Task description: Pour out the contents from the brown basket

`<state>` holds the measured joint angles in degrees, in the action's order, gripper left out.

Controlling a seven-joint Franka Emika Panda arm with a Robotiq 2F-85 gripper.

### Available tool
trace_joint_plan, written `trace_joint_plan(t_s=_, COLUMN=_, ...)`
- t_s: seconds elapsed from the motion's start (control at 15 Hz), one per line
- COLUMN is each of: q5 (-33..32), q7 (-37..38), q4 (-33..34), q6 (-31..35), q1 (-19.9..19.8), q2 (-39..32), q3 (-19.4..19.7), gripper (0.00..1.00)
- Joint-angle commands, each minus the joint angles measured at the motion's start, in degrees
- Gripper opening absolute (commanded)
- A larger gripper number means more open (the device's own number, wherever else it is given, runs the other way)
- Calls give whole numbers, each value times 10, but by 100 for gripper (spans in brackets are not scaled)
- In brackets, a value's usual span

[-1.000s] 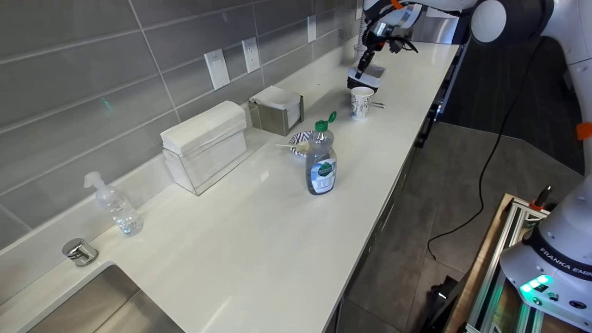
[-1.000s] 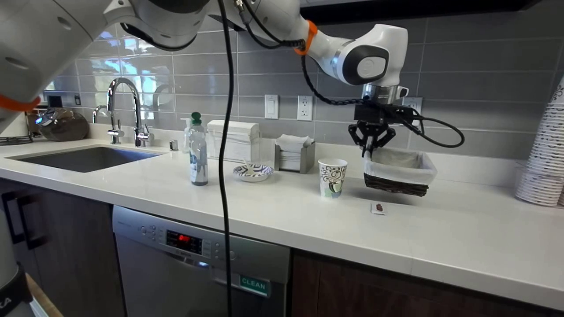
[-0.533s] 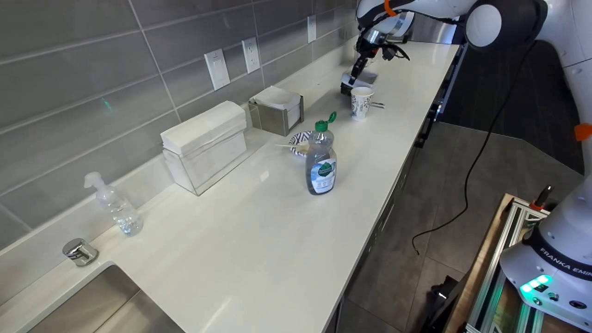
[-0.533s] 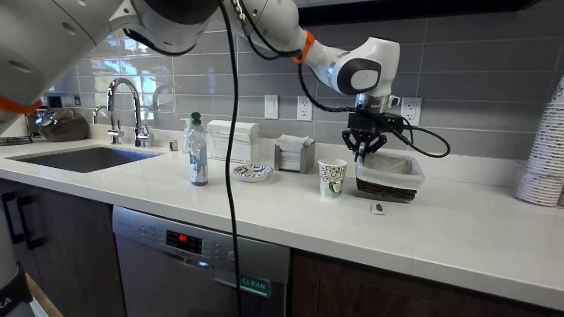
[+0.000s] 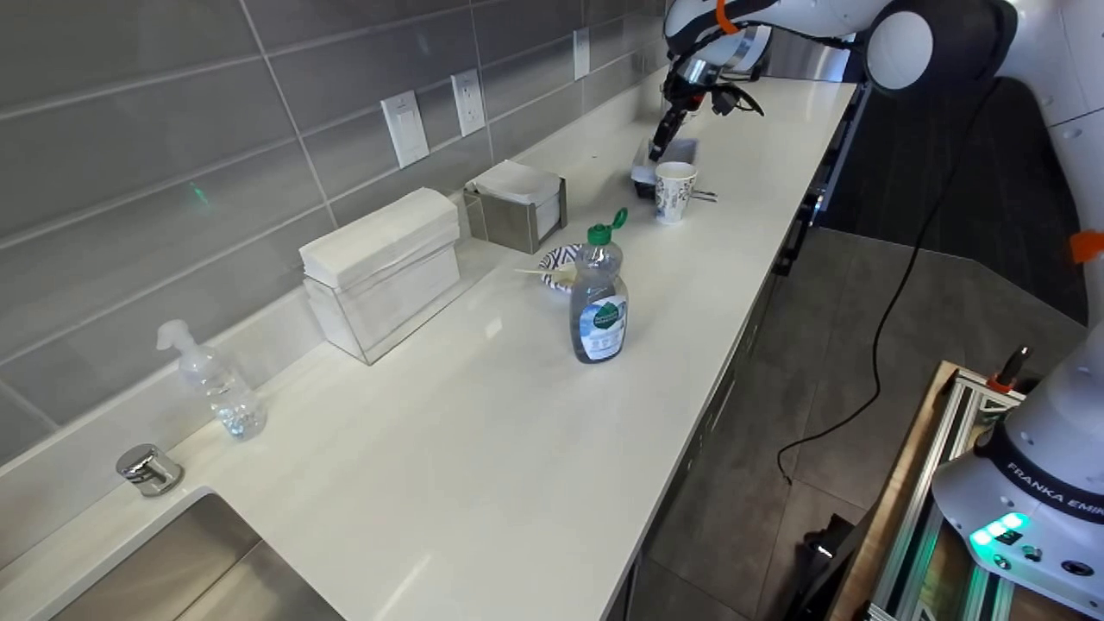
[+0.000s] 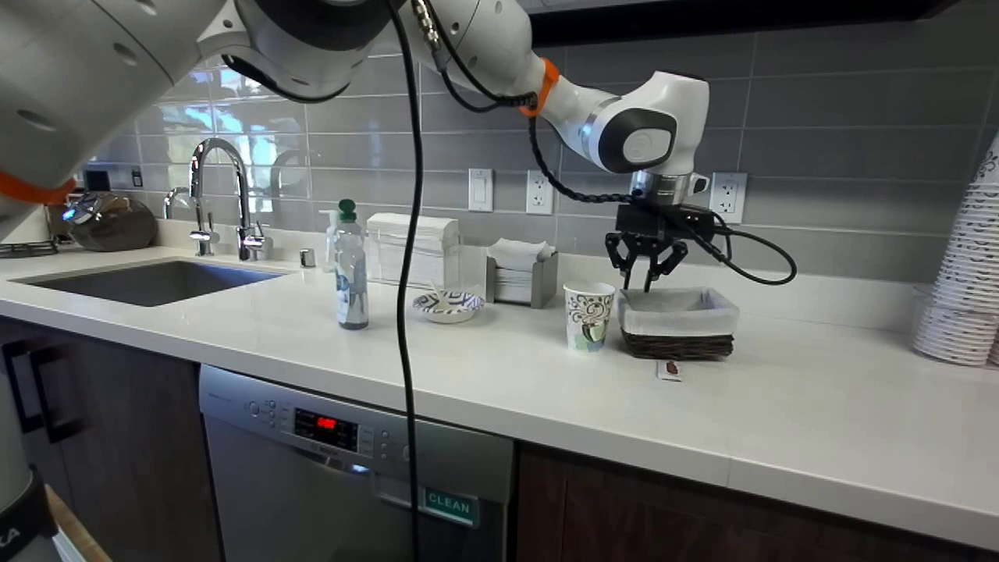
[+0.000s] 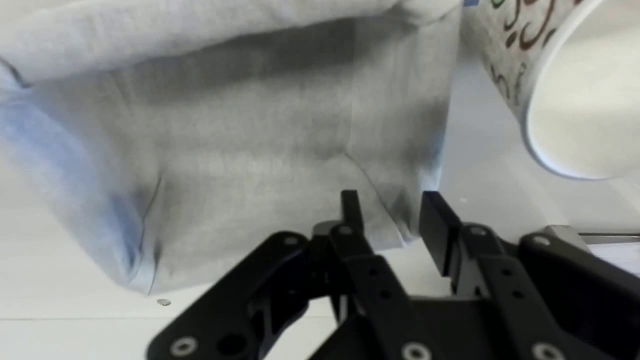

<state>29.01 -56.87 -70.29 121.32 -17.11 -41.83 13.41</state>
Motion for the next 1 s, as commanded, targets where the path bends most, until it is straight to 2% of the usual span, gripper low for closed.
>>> trace_joint_plan(t_s=0.0, q5=7, q7=14, q4=9, q6=-45, q1=-12, q2=18, q3=-11, gripper=69)
trace_joint_plan(t_s=0.07, q5=6, q7=17, q4=10, q6=-55, q1=-12, q2=25, q3=-8, gripper=76)
trace_joint_plan(t_s=0.27, q5=-22, q7=80, q4=11, q6=-144, q1=-3, q2=50, q3=13, gripper=98)
trace_joint_plan(t_s=0.33, q5=-32, q7=94, q4=7, q6=-169, q1=0, q2=59, q3=20, gripper=100)
trace_joint_plan(t_s=0.47, q5=-63, q7=140, q4=-11, q6=-162, q1=14, q2=76, q3=45, gripper=100)
trace_joint_plan(t_s=0.67, q5=-106, q7=208, q4=-66, q6=-115, q1=41, q2=114, q3=81, gripper=100)
trace_joint_plan(t_s=0.93, q5=-167, q7=322, q4=-155, q6=-115, q1=88, q2=176, q3=125, gripper=100)
